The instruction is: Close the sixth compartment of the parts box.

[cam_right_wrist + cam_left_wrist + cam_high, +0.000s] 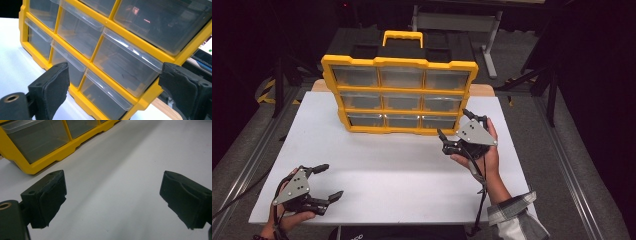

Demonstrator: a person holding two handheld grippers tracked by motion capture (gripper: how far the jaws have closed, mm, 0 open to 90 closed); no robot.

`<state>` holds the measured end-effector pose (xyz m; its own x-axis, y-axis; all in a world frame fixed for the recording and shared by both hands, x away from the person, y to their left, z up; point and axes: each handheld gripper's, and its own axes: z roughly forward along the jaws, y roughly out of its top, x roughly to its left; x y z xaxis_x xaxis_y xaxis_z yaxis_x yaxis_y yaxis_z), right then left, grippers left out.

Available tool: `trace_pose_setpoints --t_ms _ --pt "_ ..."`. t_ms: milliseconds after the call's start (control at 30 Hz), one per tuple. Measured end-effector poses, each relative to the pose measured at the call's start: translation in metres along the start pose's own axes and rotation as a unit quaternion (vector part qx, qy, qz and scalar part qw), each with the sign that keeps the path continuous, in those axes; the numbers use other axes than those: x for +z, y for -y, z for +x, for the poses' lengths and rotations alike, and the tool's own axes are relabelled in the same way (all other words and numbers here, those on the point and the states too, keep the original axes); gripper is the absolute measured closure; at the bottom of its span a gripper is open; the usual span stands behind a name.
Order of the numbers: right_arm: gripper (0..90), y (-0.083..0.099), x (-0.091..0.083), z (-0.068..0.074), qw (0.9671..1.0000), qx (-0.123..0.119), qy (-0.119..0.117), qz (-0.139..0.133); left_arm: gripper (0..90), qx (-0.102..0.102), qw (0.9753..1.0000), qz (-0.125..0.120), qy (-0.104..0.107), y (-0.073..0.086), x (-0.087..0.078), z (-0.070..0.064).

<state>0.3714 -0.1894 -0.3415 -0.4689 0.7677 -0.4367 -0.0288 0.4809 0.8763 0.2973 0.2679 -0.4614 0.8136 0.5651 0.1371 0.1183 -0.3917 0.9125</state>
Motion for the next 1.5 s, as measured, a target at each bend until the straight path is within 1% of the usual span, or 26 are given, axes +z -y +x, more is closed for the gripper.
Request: trace_pose_setpoints --t_ms 433,600,833,1100,1233,1400,1500 --pt "10.2 0.008 -0.010 0.001 0.9999 -0.009 -0.005 0.007 8.1 0.001 1.0000 0.001 0.001 0.000 0.001 0.000" --pt "10.2 0.011 -0.013 0.005 0.9996 -0.024 -0.008 0.013 8.1 0.002 1.0000 0.002 0.001 0.000 0.001 0.000" --pt "10.2 0.014 -0.016 0.010 0.9991 -0.038 -0.011 0.017 8.1 0.002 1.0000 0.002 0.001 0.000 0.001 0.000" --pt "10.2 0.020 -0.021 0.013 0.9991 -0.035 -0.014 0.017 8.1 0.002 1.0000 0.002 0.000 0.000 0.001 -0.001" --pt "10.2 0.023 -0.024 0.013 0.9991 -0.036 -0.013 0.019 8.1 0.002 1.0000 0.003 0.001 0.000 0.001 -0.001" --pt "10.2 0.026 -0.027 0.013 0.9992 -0.032 -0.015 0.019 8.1 0.003 1.0000 0.002 0.001 0.000 0.002 -0.001" --pt "10.2 0.028 -0.030 0.015 0.9990 -0.036 -0.016 0.019 8.1 0.003 1.0000 0.002 0.000 0.000 0.002 -0.001"
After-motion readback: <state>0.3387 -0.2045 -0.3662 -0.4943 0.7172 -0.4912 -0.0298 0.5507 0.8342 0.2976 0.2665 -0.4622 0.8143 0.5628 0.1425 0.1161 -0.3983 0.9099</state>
